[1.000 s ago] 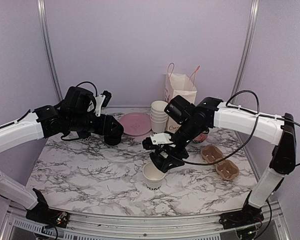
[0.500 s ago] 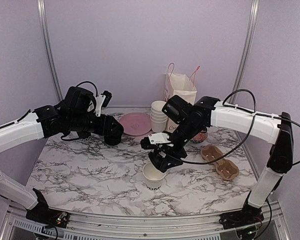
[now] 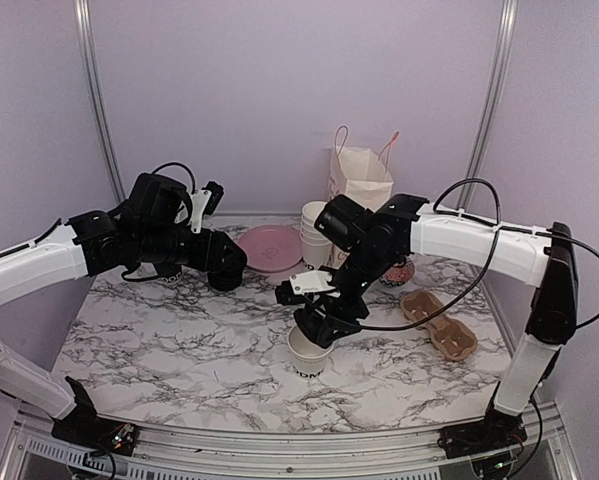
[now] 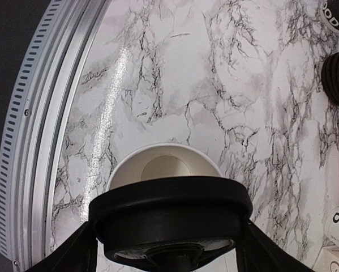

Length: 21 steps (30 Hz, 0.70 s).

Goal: Pack the takeout coffee

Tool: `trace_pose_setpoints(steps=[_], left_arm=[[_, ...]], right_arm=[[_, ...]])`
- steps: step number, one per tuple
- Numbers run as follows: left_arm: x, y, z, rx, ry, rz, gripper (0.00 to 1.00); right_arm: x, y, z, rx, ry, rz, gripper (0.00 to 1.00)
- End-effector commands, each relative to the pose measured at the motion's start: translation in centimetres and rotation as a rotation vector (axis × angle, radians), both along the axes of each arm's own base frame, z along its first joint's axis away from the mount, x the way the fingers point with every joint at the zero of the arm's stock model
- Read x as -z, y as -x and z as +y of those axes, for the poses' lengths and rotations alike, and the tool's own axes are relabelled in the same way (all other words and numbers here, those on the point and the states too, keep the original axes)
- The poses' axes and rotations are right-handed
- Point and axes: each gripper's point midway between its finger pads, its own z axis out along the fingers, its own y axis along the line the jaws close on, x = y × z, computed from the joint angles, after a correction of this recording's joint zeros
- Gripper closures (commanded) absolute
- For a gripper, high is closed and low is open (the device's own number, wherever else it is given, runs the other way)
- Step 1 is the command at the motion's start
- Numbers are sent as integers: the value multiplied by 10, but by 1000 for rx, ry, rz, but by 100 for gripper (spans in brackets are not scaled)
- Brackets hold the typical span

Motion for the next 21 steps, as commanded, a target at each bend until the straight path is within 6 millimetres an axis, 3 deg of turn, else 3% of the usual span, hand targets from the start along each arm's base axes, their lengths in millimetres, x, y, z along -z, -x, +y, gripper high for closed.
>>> trace_pose_setpoints(steps=[1, 5, 12, 21], left_arm=[[1, -2, 5, -7, -11, -13, 45], [1, -1, 5, -6, -12, -14, 45], [4, -1, 5, -5, -15, -10, 45], [6, -1, 8, -11, -20, -9, 45]], right_arm=[[-28, 0, 7, -1, -30, -22, 41], [-36, -4, 4, 10, -15, -51, 41], [-17, -8, -7, 29, 63, -63, 41], [-3, -3, -6, 19, 92, -14, 40]])
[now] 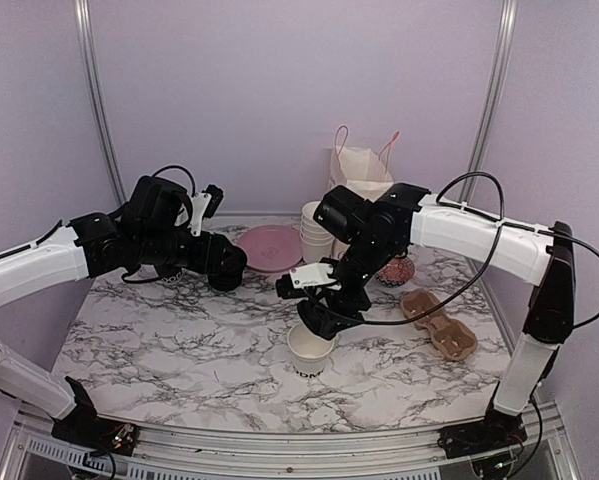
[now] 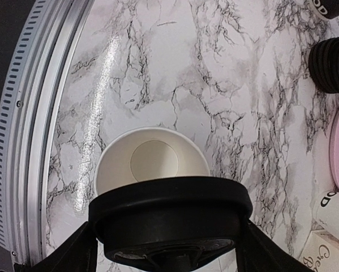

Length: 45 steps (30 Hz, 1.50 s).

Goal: Pack the takeout coffee

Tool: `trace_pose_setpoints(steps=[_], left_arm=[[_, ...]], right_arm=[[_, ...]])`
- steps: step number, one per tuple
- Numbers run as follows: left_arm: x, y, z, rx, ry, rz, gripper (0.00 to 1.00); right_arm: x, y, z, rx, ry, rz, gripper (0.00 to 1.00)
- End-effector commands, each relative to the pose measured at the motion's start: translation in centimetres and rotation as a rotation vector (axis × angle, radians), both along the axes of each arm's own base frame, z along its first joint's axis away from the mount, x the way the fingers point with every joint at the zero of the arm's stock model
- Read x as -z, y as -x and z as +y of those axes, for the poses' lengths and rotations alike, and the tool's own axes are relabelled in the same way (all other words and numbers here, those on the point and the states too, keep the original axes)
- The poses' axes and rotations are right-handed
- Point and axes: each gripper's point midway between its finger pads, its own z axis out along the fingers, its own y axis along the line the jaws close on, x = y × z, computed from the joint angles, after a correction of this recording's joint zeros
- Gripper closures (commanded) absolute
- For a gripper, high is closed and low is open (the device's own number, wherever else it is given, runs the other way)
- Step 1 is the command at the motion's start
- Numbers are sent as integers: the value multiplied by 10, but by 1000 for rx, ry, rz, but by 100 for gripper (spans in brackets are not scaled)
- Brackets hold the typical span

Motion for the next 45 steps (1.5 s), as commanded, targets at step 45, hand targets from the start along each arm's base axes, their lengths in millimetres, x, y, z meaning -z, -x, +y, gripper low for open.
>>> trace_pose_setpoints(steps=[45], left_arm=[[1, -1, 9, -13, -13, -15, 44]], right_arm=[[15, 14, 26, -47, 124, -57, 36]])
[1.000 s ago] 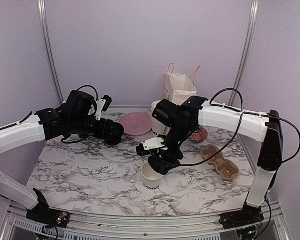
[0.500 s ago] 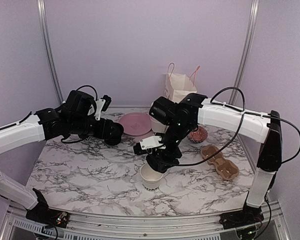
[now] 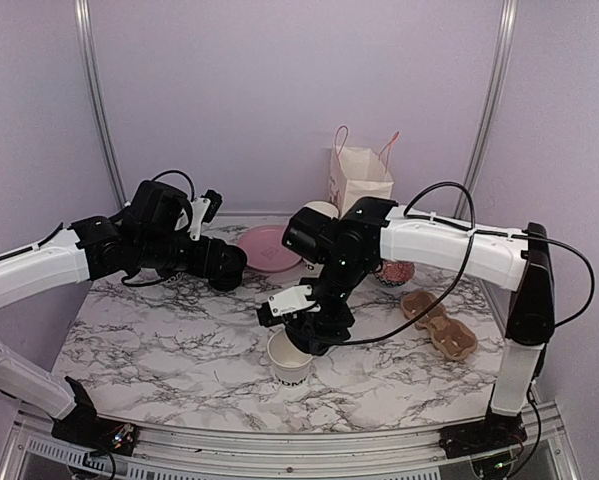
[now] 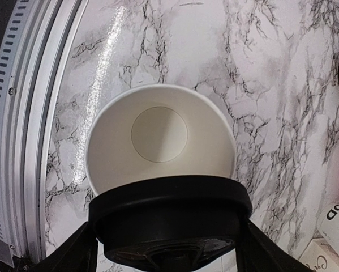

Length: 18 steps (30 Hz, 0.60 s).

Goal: Pack the takeout coffee

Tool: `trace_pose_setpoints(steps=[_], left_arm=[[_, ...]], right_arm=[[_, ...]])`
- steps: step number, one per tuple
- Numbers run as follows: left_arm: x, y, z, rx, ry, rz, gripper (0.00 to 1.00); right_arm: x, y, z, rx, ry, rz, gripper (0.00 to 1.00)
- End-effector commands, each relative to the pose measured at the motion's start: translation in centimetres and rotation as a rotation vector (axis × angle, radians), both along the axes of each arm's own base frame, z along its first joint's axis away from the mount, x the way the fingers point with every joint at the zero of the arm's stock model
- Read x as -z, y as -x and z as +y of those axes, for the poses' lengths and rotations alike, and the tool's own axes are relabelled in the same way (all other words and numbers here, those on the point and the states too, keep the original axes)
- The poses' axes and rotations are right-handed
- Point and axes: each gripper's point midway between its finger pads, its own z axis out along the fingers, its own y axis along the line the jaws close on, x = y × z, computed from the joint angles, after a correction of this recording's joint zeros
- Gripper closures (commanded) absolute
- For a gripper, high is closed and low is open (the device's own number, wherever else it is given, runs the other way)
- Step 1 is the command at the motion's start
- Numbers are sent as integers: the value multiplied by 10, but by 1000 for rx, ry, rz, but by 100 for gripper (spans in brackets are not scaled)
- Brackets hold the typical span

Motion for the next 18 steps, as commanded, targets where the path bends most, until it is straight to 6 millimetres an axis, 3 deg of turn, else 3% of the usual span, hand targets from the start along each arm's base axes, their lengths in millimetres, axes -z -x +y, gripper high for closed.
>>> trace_pose_setpoints(steps=[1, 8, 18], left_arm=[[-10, -1, 4, -1, 8, -27, 44], [-9, -2, 4, -2, 3, -28, 44], [-8, -4, 1, 1, 5, -18, 44]], right_arm=[[-14, -4, 9, 6, -28, -27, 36], [-26, 3, 16, -19, -57, -46, 36], [-19, 6, 25, -40, -45, -39, 36]])
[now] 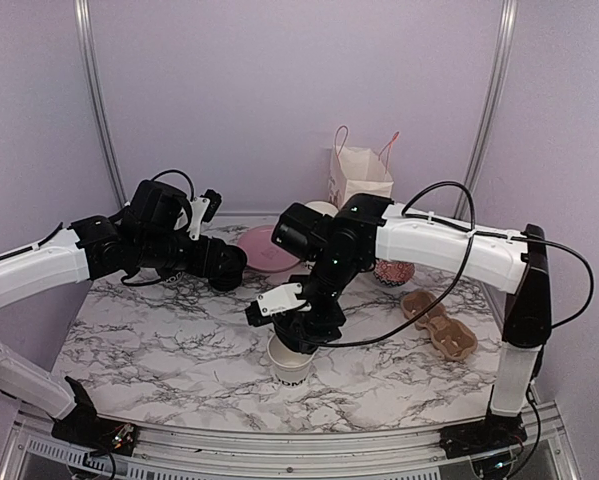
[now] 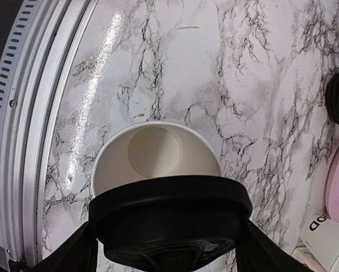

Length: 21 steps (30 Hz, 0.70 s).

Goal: Pack the takeout coffee

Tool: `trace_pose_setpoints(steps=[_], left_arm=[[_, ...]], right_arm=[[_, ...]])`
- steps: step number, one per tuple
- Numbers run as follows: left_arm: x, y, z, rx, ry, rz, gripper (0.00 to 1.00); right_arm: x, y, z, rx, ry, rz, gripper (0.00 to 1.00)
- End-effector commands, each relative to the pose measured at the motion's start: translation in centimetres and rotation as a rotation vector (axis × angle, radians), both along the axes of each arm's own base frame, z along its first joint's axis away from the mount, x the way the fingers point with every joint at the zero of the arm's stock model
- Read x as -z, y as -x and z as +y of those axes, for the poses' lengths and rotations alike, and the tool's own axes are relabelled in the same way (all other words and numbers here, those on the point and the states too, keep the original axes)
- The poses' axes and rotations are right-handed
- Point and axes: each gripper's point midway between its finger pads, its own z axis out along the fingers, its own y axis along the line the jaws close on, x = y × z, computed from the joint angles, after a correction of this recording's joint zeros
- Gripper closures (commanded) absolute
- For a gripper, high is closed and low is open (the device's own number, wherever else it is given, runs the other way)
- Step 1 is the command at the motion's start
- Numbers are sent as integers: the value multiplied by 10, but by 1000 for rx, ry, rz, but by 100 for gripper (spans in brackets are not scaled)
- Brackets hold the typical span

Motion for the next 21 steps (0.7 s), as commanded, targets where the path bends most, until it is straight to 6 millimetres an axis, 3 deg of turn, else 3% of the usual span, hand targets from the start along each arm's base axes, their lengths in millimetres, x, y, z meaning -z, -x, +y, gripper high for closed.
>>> trace_pose_setpoints(steps=[1, 8, 11, 15, 21], left_arm=[[-8, -2, 0, 2, 9, -16, 44], [-4, -3, 1, 0, 4, -10, 44], [-4, -2, 1, 0, 5, -10, 44], [-1, -2, 1, -1, 1, -4, 44], [7, 0, 3, -10, -4, 15, 44]], right_arm=[[-4, 0, 7, -4, -7, 0, 36], [4, 3, 10, -12, 12, 16, 34], [4, 5, 11, -17, 11, 13, 15], [-2, 6, 15, -18, -9, 14, 2], [-19, 4, 18, -14, -52, -6, 1]])
